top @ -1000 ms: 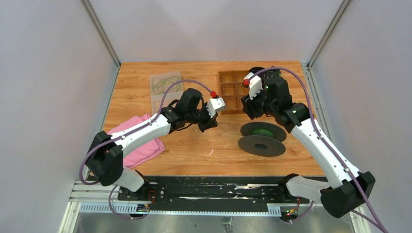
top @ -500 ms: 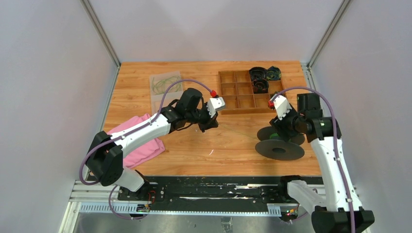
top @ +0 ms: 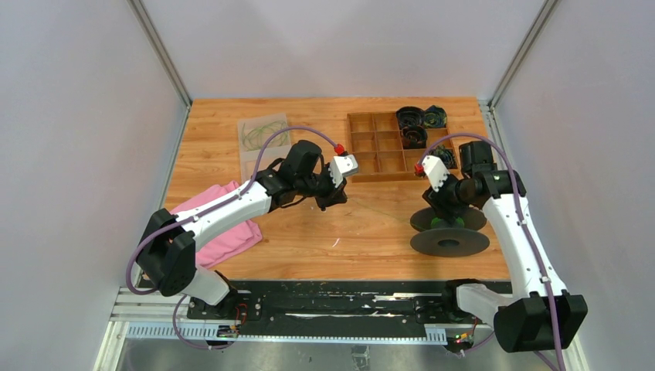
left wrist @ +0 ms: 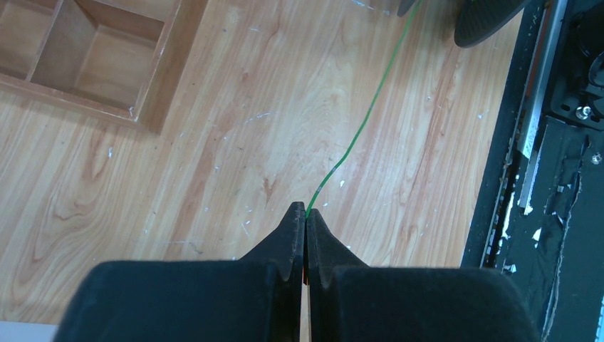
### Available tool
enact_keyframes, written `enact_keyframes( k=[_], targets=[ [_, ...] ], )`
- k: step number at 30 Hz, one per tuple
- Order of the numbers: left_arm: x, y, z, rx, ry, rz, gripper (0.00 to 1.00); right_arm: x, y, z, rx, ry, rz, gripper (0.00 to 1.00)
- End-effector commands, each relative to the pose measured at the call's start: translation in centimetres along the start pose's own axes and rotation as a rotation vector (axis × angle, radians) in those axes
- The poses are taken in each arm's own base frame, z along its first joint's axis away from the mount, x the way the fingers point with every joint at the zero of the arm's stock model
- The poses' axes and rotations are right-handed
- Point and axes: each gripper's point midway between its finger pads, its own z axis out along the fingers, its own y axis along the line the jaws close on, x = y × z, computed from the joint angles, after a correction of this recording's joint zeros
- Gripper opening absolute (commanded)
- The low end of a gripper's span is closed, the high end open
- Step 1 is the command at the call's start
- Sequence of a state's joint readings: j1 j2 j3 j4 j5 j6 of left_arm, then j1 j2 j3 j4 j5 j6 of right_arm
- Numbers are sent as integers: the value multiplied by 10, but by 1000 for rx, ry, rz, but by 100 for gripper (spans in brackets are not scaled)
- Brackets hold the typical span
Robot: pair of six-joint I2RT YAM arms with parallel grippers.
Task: Wrap the cables
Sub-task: Place the cable reel at the center of the board.
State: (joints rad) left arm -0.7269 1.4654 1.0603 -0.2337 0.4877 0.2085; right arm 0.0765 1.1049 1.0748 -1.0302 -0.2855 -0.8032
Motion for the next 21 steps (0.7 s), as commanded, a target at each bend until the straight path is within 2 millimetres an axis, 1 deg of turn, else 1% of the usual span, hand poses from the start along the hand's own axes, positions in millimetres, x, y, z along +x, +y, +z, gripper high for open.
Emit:
enact_keyframes(
  k=[1, 3, 7, 12, 16, 18, 21],
  targets=[
    [-12, 2, -3, 0, -25, 19, 0, -21, 9, -11, -34, -78, -1, 48],
    [-12, 2, -4, 1, -25, 23, 0, -26, 12, -10, -37, -89, 3, 48],
    [-12, 1, -4, 3, -24, 29, 0, -34, 20, -5, -47, -92, -8, 42],
    [-7, 1, -4, 4, -11, 44, 0, -46, 31, 4, -68, -104, -30, 40],
    [-7, -1, -6, 16, -19, 72, 0, -68, 49, 18, -124, -138, -53, 39],
    [-7, -4, -7, 29, -21, 84, 0, -85, 57, 23, -155, -175, -59, 39],
    [-5, -10, -8, 68, -17, 101, 0, -116, 69, 21, -228, -238, -64, 43]
  ],
)
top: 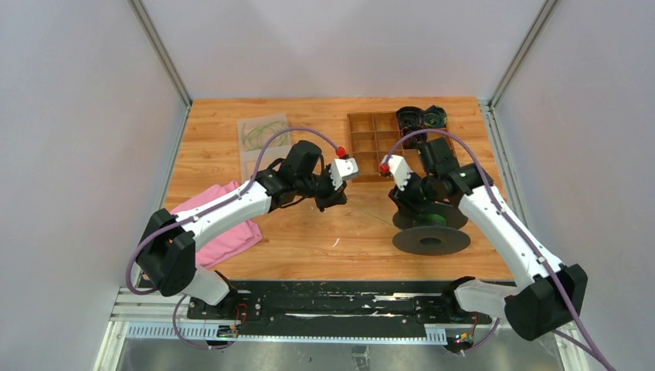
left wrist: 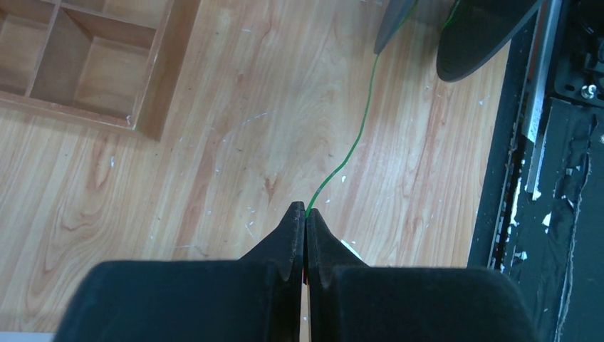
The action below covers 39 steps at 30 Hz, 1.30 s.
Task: Wrap the cables
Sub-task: Place the cable reel at the center of the board.
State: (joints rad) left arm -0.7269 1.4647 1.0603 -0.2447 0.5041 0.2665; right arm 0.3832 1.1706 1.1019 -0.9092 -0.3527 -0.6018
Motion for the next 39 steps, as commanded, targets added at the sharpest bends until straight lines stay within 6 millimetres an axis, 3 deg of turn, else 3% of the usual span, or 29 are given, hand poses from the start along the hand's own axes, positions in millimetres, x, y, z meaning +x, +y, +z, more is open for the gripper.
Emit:
enact_keyframes(
  k=[1, 5, 8, 17, 23, 31, 39],
  targets=[
    [-5, -12, -8, 65, -19, 52, 0, -54, 15, 7, -97, -128, 18, 45],
    [5, -24, -9, 128, 8, 57, 0, -85, 20, 2, -139, -181, 29, 53],
    [10, -34, -13, 181, 19, 68, 0, -90, 10, -9, -72, -191, 39, 56],
    [15, -56, -23, 291, 39, 69, 0, -41, -17, -40, 156, -94, 52, 58],
    [4, -55, -25, 284, 21, 50, 0, -14, -13, -38, 153, -30, 53, 57],
    [-18, -34, -11, 199, -3, -16, 0, -29, -3, -40, 103, -106, 69, 56],
    [-31, -33, -2, 196, -15, -25, 0, -35, 15, -28, -23, -148, 33, 58]
  ],
)
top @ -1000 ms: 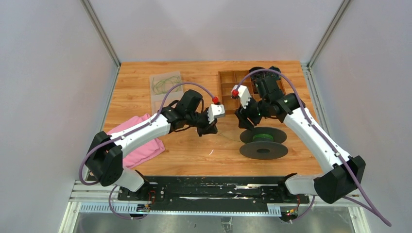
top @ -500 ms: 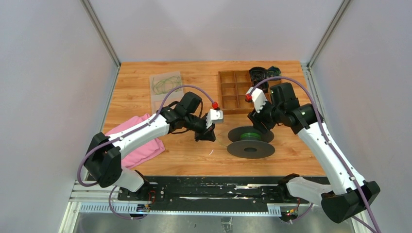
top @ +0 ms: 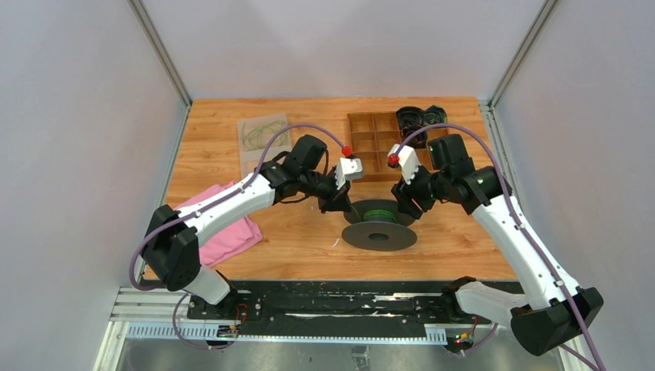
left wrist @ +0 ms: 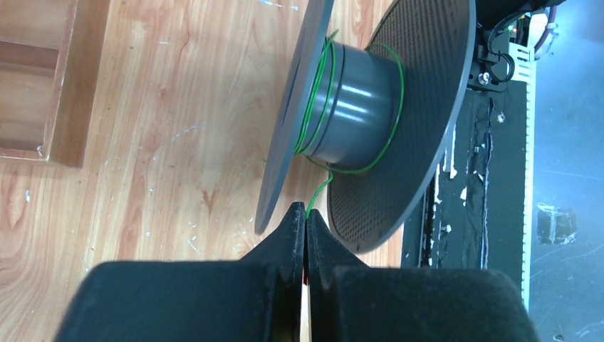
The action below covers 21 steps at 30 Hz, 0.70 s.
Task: Wrap the cables
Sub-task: Place the cable reel at the center of the board.
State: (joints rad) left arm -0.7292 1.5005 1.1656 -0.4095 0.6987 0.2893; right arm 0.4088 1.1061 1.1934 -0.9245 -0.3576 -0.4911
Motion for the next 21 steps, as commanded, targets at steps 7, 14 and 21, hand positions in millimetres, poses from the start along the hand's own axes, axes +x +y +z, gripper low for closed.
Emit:
enact_keyframes(
  k=[7, 14, 21],
  targets=[
    [-28, 5, 10, -32, -76, -34, 0, -14, 18, 28, -144, -138, 6, 58],
    [-35, 1, 14, -18, -104, -49, 0, -37, 32, 40, -250, -286, -23, 58],
    [-38, 1, 14, -27, -133, -60, 0, -50, 40, 60, -302, -374, -11, 59]
  ],
)
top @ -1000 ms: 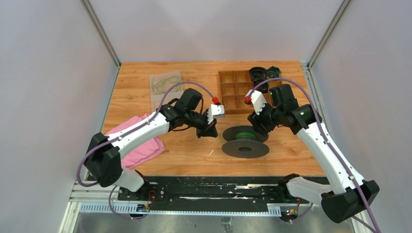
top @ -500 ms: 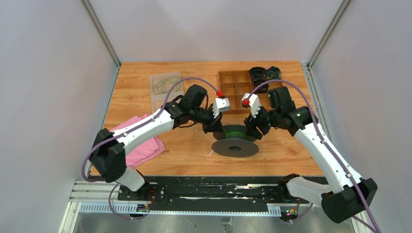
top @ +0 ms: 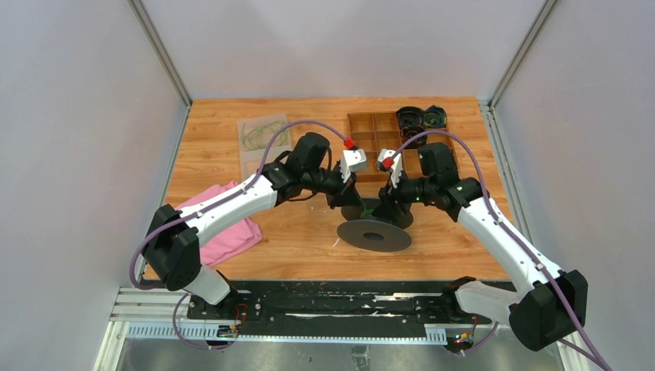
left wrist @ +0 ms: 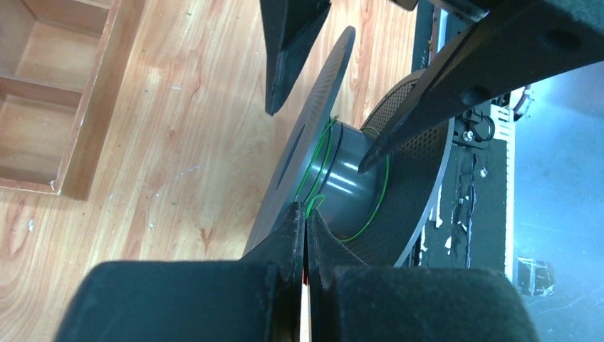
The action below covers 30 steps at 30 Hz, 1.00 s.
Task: Wrap the cables
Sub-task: Place the cable reel at the center of the board.
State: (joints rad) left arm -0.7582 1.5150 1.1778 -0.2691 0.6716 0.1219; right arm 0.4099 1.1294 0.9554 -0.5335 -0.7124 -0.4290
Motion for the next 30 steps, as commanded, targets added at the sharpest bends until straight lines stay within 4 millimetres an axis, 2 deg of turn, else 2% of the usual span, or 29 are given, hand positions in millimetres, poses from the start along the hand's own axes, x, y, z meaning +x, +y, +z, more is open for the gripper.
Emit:
enact_keyframes(
  k=[1, 8, 18, 30],
  targets=[
    [-6, 1, 4, -5, -41, 2, 0, -22, 3, 13, -46, -117, -16, 59],
    [-1, 2, 8, -15, -36, -7, 0, -15, 6, 26, -35, -122, -22, 56],
    [8, -3, 19, -7, -13, -15, 1, 4, 5, 37, -10, -88, -11, 45],
    [11, -4, 19, -7, -12, -17, 0, 3, 5, 38, 27, -64, -97, 19]
  ],
)
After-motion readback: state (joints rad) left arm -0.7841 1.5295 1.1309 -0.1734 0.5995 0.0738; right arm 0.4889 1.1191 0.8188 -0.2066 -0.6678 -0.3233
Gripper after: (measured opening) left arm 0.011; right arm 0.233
